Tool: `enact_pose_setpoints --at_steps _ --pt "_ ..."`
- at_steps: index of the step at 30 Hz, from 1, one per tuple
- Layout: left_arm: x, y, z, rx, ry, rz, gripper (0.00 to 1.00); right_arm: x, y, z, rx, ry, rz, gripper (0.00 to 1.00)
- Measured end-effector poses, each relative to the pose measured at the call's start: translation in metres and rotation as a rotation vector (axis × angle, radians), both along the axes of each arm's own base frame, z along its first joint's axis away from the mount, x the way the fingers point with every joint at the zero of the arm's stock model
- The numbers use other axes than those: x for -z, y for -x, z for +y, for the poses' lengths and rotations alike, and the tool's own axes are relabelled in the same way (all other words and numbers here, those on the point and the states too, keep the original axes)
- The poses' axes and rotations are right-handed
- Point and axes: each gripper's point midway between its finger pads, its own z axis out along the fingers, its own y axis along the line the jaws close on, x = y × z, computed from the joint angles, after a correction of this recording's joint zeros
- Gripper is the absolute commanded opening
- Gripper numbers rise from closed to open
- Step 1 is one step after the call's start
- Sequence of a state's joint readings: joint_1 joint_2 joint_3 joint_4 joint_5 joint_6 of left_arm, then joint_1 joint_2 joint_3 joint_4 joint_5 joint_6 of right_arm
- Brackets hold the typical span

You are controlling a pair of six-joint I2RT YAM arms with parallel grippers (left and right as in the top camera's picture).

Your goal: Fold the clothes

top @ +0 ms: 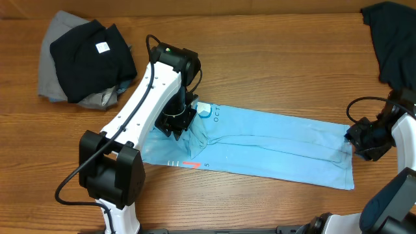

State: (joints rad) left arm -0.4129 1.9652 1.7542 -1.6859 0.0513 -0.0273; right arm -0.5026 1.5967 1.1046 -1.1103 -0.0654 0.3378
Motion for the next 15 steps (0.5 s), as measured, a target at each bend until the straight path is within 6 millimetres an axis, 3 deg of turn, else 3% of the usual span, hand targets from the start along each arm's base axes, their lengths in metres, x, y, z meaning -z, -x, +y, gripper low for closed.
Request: enact_pose_setpoints --at_steps 8,15 --pt "0.005 -0.017 0.003 -0.017 -0.005 -0.067 0.36 -0.005 -0.021 0.019 -0.063 -0.111 -0.118 0.47" --pt "0.032 -0.036 0.003 -0.024 -0.014 -0.156 0.48 -0.007 -0.025 0.026 -0.077 -0.155 -0.145 0.47"
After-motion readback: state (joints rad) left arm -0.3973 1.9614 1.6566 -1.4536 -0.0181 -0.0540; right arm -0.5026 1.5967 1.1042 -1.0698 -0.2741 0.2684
